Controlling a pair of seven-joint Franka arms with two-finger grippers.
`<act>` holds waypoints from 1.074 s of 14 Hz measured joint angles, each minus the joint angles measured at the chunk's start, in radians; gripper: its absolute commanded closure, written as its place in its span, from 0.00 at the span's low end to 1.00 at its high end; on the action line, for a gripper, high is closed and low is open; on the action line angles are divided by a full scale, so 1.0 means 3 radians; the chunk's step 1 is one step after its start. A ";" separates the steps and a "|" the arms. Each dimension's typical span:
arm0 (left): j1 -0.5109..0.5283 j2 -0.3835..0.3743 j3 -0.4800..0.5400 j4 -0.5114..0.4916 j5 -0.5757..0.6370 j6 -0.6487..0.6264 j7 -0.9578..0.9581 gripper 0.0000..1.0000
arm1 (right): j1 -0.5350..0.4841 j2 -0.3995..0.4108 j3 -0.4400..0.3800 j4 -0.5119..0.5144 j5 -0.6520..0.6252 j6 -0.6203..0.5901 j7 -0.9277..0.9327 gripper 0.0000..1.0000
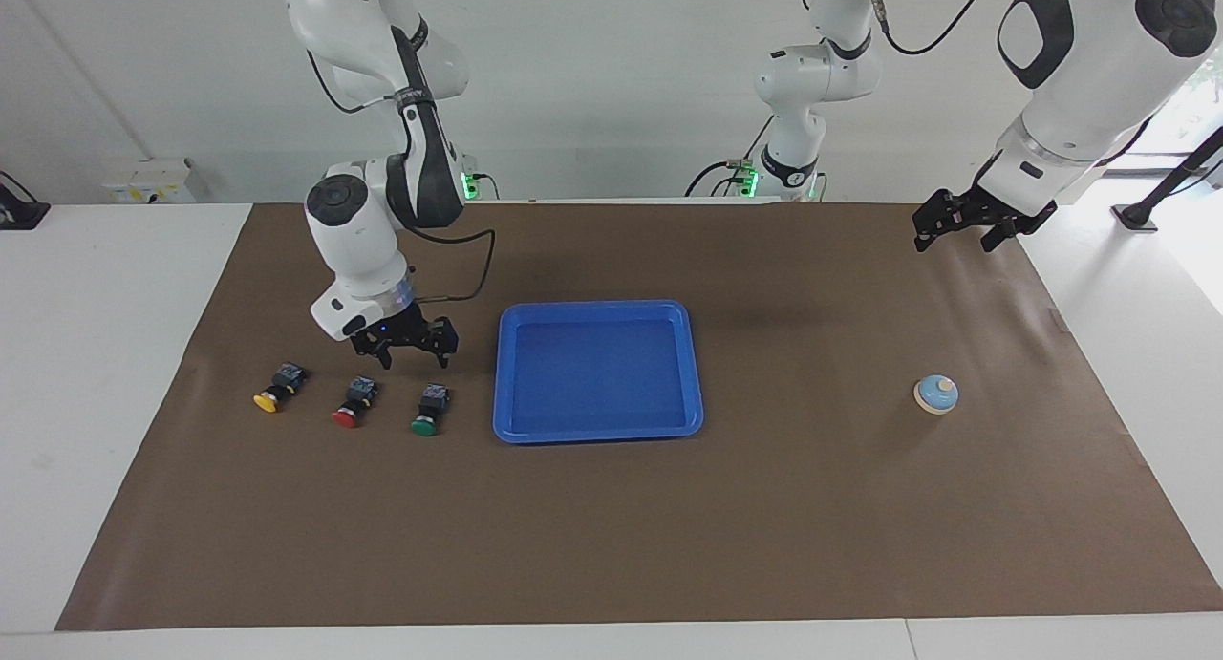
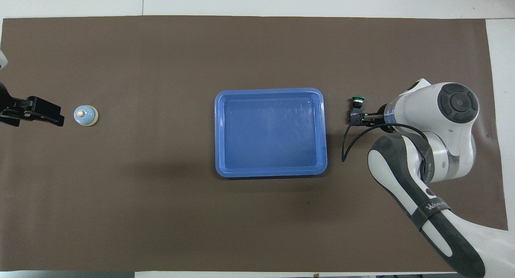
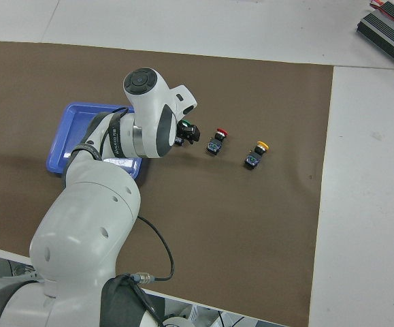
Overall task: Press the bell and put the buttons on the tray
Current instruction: 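Grasp the green-capped button with the right gripper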
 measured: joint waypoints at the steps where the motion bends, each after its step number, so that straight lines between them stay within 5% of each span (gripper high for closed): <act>1: -0.0004 0.0000 -0.0014 0.0000 0.0000 0.0000 0.0000 0.00 | 0.0000 0.0067 0.0000 -0.0004 0.0000 0.0105 0.0000 0.03; 4: -0.0004 0.0000 -0.0015 0.0000 0.0000 0.0000 0.0000 0.00 | 0.0000 0.0255 -0.0001 0.0000 0.0000 0.0316 0.0001 0.06; 5: -0.0004 0.0000 -0.0015 0.0000 0.0000 0.0000 0.0000 0.00 | 0.0000 0.0305 -0.0001 0.0002 0.0000 0.0375 0.0001 0.17; 8: -0.0003 0.0000 -0.0015 0.0000 0.0000 0.0000 0.0000 0.00 | 0.0000 0.0406 -0.0001 0.0009 0.0000 0.0469 0.0001 0.93; 9: -0.0003 0.0000 -0.0015 0.0000 0.0000 0.0000 0.0000 0.00 | -0.0001 0.0412 -0.0003 0.0019 0.0000 0.0469 0.0001 1.00; 15: 0.0008 -0.0001 0.0000 -0.0006 0.0000 0.0000 0.0000 0.00 | 0.0076 0.0412 0.0004 0.0403 0.0000 -0.0024 0.0041 1.00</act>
